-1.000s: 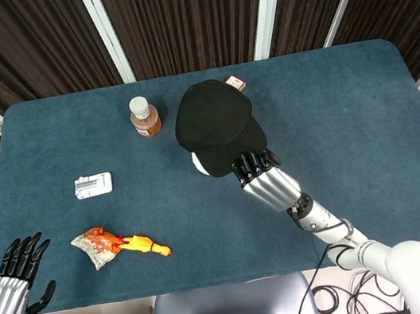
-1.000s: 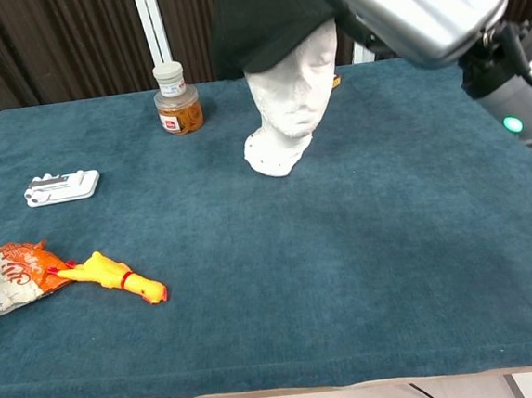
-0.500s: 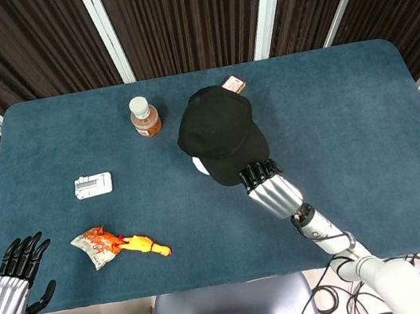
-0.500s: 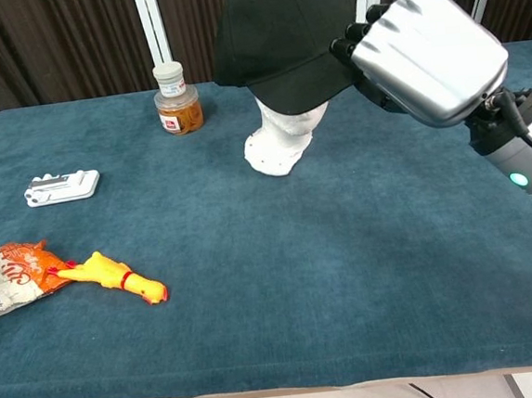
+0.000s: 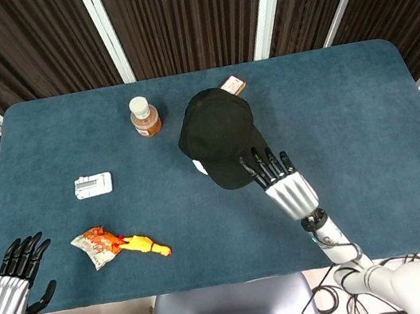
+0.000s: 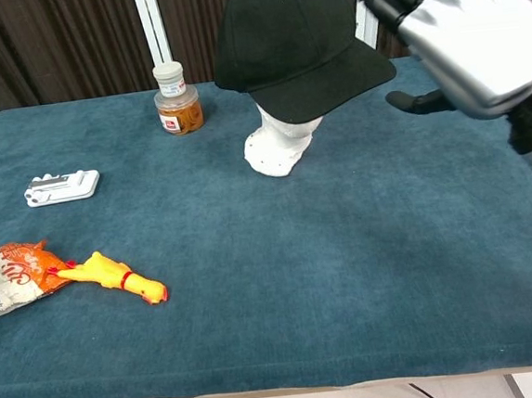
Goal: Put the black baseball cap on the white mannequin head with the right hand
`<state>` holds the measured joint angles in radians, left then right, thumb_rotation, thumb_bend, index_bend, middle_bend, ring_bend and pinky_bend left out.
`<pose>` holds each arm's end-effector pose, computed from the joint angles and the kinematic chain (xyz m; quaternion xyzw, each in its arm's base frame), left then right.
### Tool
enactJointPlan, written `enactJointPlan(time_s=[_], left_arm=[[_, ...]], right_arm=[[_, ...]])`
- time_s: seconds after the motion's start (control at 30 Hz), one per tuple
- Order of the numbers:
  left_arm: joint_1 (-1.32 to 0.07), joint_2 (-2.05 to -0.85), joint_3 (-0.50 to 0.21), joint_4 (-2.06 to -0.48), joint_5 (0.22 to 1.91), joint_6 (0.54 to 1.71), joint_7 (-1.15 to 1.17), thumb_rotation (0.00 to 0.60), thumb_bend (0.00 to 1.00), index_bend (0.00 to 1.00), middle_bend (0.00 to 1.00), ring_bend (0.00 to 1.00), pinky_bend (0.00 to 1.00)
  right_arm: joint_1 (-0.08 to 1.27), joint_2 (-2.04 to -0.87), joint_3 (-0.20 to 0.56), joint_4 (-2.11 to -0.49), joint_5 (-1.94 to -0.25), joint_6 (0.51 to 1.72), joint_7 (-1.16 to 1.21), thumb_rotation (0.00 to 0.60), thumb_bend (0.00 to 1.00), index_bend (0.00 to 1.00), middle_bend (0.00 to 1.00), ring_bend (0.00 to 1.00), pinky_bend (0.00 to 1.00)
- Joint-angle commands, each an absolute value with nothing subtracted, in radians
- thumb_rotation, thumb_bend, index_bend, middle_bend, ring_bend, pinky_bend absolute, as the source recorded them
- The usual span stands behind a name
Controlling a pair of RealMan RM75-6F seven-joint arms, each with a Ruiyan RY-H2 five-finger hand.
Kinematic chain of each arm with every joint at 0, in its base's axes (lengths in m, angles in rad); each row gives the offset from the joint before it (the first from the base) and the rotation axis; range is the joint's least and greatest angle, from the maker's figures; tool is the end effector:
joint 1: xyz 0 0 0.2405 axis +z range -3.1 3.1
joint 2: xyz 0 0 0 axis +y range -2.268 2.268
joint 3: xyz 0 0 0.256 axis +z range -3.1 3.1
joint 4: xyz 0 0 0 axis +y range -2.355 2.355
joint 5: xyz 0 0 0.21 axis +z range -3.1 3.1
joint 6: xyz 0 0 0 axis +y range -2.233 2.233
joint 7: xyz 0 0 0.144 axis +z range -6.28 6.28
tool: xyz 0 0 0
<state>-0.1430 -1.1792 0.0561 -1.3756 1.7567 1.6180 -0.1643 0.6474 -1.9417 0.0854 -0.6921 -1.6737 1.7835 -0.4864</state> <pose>-0.3081 0.1754 0.1472 -0.6778 -0.3123 -0.4466 0.4936 -0.1629 -0.3115 -0.0047 0.6224 0.0789 0.4934 0.6025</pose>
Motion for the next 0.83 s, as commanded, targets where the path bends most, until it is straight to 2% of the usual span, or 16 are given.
enactJointPlan(time_s=[0.03,0.2,0.27,0.33,0.4,0.5,0.83], left_arm=[[-0.141,-1.178,0.055,-1.375,1.755,1.622,-0.166,0.600,0.41,0.00,0.00,0.00,0.00],[-0.136,-1.177,0.054,-1.377,1.752,1.629,-0.171,0.600,0.41,0.00,0.00,0.00,0.00],[-0.137,-1.176,0.049,-1.376,1.746,1.629,-0.171,0.600,0.41,0.00,0.00,0.00,0.00],[-0.139,-1.177,0.047,-1.376,1.742,1.624,-0.168,0.600,0.41,0.00,0.00,0.00,0.00],[-0.144,-1.178,0.045,-1.378,1.740,1.613,-0.164,0.600,0.41,0.00,0.00,0.00,0.00],[-0.152,-1.182,0.045,-1.378,1.736,1.595,-0.157,0.600,0.41,0.00,0.00,0.00,0.00],[-0.155,-1.184,0.035,-1.379,1.712,1.580,-0.154,0.600,0.41,0.00,0.00,0.00,0.00]], right_arm=[[0.528,-1.779,0.060,-0.984,-1.654,1.831,-0.524,0.600,0.06,0.00,0.17,0.20,0.41],[0.335,-1.529,-0.003,-1.405,-1.544,1.851,-0.663,0.600,0.06,0.00,0.04,0.04,0.21],[0.248,-1.424,-0.044,-1.557,-1.468,1.850,-0.636,0.600,0.06,0.00,0.01,0.00,0.14],[0.192,-1.334,-0.085,-1.642,-1.420,1.822,-0.519,0.600,0.06,0.00,0.00,0.00,0.06],[0.144,-1.279,-0.092,-1.657,-1.374,1.802,-0.351,0.600,0.06,0.00,0.00,0.00,0.00],[0.096,-1.266,-0.088,-1.585,-1.337,1.780,-0.229,0.600,0.06,0.00,0.00,0.00,0.00],[0.073,-1.247,-0.045,-1.529,-1.332,1.690,-0.149,0.600,0.06,0.00,0.00,0.00,0.00]])
